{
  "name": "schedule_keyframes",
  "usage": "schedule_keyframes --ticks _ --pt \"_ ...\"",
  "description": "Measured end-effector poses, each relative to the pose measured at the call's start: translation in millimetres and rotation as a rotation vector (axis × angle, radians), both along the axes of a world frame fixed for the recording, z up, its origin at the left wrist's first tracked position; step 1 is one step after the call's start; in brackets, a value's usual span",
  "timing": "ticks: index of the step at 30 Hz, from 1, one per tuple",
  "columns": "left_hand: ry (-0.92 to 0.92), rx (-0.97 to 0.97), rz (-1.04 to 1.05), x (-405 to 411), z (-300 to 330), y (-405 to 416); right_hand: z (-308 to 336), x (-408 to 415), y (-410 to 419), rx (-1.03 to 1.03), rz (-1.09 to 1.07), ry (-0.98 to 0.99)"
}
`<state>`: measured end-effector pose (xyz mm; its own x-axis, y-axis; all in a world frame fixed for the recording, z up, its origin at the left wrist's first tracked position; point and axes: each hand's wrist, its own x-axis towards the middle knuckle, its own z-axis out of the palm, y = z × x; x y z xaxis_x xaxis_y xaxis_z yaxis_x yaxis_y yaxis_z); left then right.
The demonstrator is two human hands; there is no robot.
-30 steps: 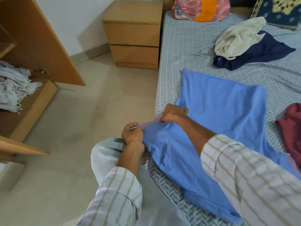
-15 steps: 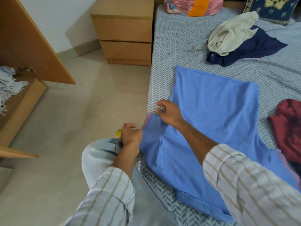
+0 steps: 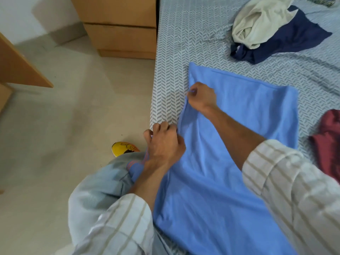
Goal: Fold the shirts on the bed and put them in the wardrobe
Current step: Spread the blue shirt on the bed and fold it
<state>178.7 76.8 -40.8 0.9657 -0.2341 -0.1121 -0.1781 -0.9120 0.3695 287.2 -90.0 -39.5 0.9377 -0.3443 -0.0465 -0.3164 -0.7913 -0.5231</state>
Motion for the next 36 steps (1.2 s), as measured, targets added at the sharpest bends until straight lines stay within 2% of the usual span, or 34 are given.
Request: schedule_keyframes --ticks 4,8,13,18,22,24,26,28,30,32,36 --pt "0.139 0.007 0.060 30 -3 -8 -6 63 -10 -0.088 -0.074 0.058" --pt "0.184 -0.054 0.125 39 -1 -11 -5 106 -15 -0.133 -0.128 0.109" --pt "0.117 -0.109 0.202 43 -6 -16 -5 137 -21 -0.110 -0.221 0.052" --pt "0.015 -0.064 0.190 37 -11 -18 -17 135 -25 -0.080 -0.108 0.034" --pt "-0.130 0.057 0.100 34 -16 -24 -10 82 -45 0.050 -0.044 -0.147" --pt "-0.225 0.114 0.035 32 -16 -31 -7 33 -74 0.028 -0.066 -0.279" --pt "-0.277 0.128 -0.046 26 -12 -48 -7 -27 -123 -0.050 -0.169 -0.326" --pt "-0.322 0.112 -0.127 20 -8 -73 -8 -86 -181 -0.138 -0.346 -0.291" --pt "-0.306 0.091 -0.194 18 -4 -96 -15 -135 -231 -0.181 -0.476 -0.172" --pt "-0.236 0.056 -0.274 14 1 -134 -18 -179 -278 -0.176 -0.515 -0.069" --pt "-0.098 -0.056 -0.458 16 7 -234 -32 -221 -327 -0.107 -0.341 -0.141"
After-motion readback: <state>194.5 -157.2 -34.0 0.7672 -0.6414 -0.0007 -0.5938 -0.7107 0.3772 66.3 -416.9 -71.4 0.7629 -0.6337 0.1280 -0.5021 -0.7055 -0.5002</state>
